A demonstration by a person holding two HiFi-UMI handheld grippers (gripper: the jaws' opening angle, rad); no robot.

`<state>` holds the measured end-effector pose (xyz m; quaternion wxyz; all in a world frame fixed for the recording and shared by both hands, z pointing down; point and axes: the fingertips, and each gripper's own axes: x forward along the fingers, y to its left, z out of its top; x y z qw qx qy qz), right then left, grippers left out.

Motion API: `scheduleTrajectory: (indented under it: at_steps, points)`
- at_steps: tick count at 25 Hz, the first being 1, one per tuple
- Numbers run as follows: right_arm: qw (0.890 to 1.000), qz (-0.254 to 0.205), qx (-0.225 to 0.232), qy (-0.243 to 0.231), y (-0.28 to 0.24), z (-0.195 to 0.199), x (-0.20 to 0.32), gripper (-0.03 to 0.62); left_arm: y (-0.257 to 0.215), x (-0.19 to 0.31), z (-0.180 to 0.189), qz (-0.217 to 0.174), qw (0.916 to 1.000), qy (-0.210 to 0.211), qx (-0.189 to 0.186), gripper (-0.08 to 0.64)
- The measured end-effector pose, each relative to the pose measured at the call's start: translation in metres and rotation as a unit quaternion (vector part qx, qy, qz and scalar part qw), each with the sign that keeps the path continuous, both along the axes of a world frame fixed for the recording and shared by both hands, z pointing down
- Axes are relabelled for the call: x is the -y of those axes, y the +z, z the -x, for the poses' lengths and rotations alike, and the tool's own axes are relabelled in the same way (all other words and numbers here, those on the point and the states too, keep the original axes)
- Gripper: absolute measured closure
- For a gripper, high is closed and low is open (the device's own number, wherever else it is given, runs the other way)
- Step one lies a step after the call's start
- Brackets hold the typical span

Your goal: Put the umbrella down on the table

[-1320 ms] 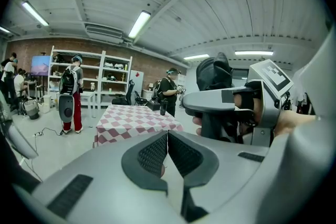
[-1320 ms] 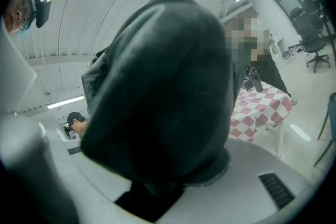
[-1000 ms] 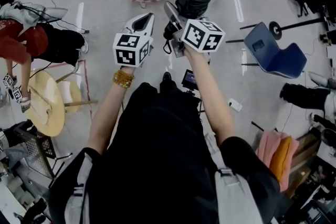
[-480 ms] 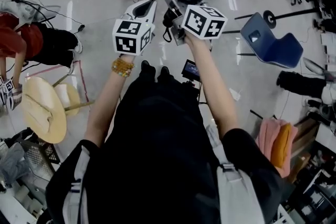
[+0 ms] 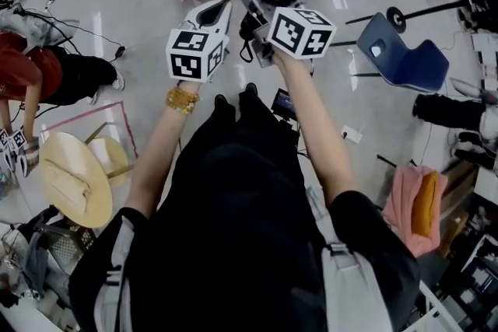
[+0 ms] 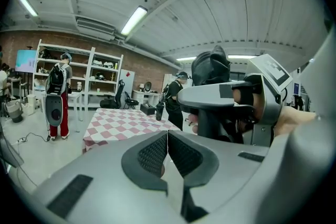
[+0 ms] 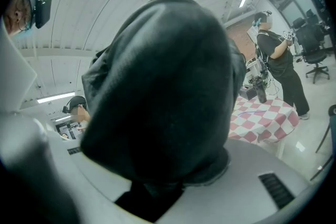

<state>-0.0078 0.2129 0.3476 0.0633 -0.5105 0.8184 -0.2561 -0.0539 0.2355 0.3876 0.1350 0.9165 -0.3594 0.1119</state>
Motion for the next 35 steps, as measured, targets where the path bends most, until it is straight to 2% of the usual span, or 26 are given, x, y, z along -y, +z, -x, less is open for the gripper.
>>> scheduleTrajectory:
  at_steps: [5, 10, 16, 23, 29, 35]
  points:
    - [1.000, 0.002, 0.007, 0.003, 0.005, -0.013, 0.025, 0.400, 0.007, 0.022, -0.008, 0.003, 1.0000, -0.006, 0.006, 0.545]
    - [1.000, 0.007, 0.020, -0.014, 0.012, -0.033, 0.054, 0.400, 0.010, 0.051, -0.027, 0.006, 0.9996, -0.023, 0.016, 0.545]
    - [0.999, 0.004, 0.029, -0.031, 0.016, -0.067, 0.110, 0.400, 0.012, 0.105, -0.057, 0.005, 0.9986, -0.045, 0.028, 0.545]
    - [0.998, 0.007, 0.027, -0.048, 0.015, -0.100, 0.160, 0.401, 0.011, 0.145, -0.080, 0.009, 0.9971, -0.071, 0.027, 0.545]
    - [0.998, 0.010, 0.027, -0.054, 0.018, -0.096, 0.187, 0.402, 0.019, 0.169, -0.076, 0.015, 0.9964, -0.079, 0.025, 0.545]
    - [0.999, 0.015, 0.020, -0.048, 0.021, -0.077, 0.221, 0.402, 0.014, 0.210, -0.063, 0.010, 0.9978, -0.063, 0.016, 0.545]
